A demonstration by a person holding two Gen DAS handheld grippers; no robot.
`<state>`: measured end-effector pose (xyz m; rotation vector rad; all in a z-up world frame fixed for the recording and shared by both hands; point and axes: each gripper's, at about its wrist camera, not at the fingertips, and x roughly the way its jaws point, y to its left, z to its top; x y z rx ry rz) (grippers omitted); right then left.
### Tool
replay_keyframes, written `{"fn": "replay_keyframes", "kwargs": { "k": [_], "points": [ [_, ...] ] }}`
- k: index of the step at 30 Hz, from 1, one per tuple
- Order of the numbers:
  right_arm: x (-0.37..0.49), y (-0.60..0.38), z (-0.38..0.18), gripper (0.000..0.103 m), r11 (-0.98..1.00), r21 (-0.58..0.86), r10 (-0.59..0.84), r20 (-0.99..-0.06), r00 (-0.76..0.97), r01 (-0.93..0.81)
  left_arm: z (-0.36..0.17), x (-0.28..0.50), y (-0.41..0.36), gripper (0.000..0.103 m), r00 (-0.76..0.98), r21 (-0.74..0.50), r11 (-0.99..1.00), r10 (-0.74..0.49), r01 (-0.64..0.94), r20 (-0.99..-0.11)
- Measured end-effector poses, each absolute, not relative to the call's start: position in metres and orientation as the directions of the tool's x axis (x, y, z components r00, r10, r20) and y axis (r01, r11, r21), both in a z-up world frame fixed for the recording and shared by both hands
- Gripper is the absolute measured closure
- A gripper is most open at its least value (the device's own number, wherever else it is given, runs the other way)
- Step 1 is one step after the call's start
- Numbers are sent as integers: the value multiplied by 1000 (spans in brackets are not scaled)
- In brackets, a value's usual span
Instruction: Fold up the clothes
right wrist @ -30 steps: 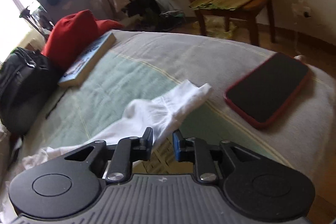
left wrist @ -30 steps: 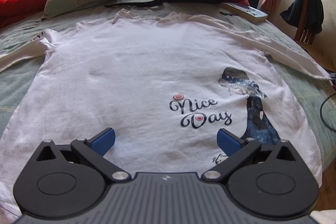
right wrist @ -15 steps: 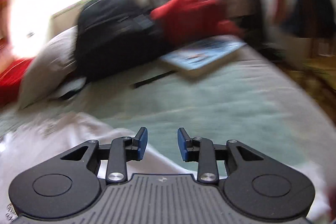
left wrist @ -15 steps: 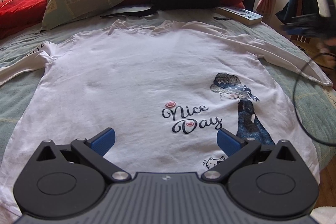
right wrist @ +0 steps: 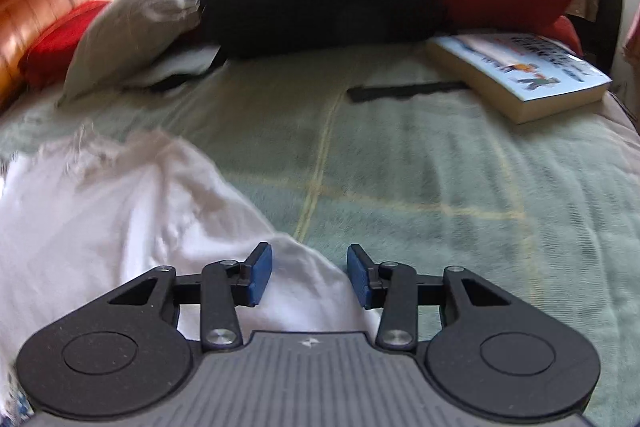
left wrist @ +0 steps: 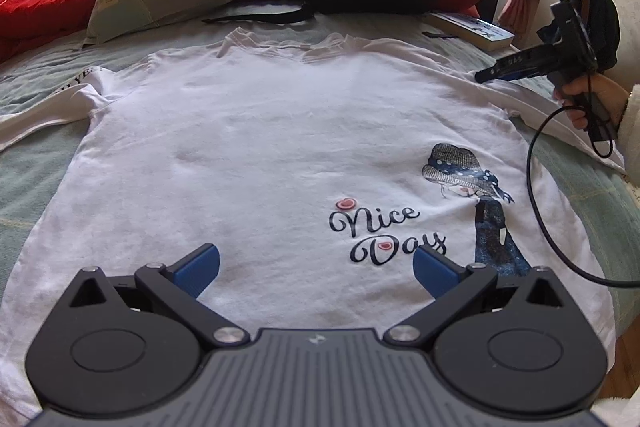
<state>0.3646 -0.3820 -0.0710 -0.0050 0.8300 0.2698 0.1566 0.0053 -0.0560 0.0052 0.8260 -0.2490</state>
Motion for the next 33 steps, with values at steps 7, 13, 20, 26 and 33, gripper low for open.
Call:
{"fn": "replay_keyframes", "kwargs": {
  "k": [7,13,20,26,33],
  "points": [
    [357,-366,-59,98,969,-45,142,-702,698,-243,-59,162,12,1,644,-99,976,-201,192,-738],
    [378,-370,-58,97,981,-87,54,-734,677,-172,-56,161,15,1,655,-107,976,-206,188,-727],
    [387,-370,-40,72,976,45,183,-704,687,-214,-52,161,20,1,667,-104,979,-197,177,-718],
    [408,-325,-44,61,957,-1,197,-735,649,-292,-50,158,22,1,673,-87,981,-183,174,-717],
    [383,-293,-45,15,975,41,164,-793,586,-217,-48,160,32,1,685,-57,987,-146,151,-714]
  ]
}}
